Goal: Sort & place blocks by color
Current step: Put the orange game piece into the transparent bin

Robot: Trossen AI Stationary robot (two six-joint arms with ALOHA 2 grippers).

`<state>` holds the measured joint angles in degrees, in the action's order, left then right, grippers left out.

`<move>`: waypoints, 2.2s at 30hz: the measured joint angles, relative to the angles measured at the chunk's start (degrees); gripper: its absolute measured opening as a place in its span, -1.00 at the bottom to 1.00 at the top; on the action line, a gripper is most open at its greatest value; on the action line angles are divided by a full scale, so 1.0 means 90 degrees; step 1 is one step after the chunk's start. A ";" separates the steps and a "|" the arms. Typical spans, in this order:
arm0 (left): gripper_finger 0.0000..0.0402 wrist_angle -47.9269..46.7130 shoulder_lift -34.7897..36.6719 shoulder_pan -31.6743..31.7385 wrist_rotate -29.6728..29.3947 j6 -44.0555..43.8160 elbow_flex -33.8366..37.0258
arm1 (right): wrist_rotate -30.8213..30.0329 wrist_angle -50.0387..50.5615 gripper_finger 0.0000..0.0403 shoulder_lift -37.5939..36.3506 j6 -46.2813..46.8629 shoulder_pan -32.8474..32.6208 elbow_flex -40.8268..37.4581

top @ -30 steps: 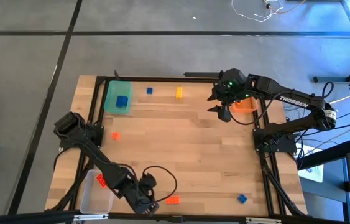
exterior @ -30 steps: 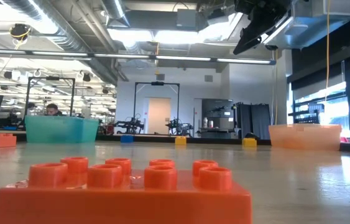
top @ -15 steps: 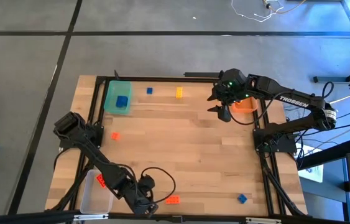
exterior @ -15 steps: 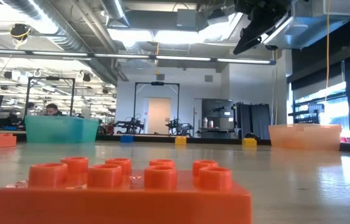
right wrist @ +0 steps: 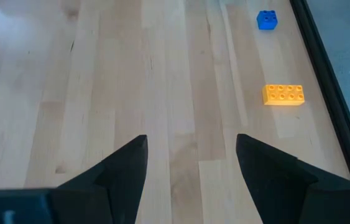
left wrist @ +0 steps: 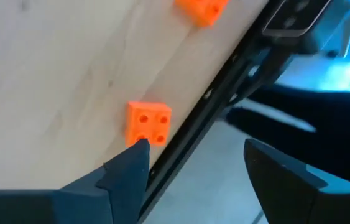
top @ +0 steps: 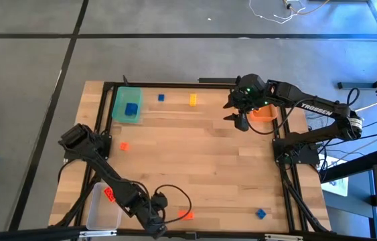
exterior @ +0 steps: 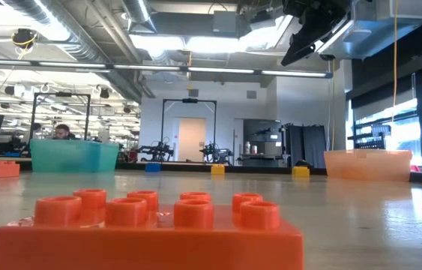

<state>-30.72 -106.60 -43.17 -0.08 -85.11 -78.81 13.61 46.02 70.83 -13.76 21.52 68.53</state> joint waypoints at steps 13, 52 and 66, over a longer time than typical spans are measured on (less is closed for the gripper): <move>0.26 0.0038 -0.0707 0.0003 0.0304 0.0576 0.0007 | 0.0000 -0.0036 0.22 0.0000 -0.0002 0.0000 -0.0002; 0.22 -0.0219 -0.1394 0.0081 -0.0018 0.1138 -0.0019 | -0.0002 -0.0092 0.22 -0.0002 0.0000 0.0000 -0.0002; 0.14 -0.0363 -0.1395 0.0093 -0.0065 0.0803 -0.0012 | -0.0002 -0.0092 0.22 -0.0002 -0.0002 0.0000 -0.0002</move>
<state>-33.98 -119.15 -42.33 -0.67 -77.89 -78.91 13.58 45.19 70.81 -13.78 21.52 68.51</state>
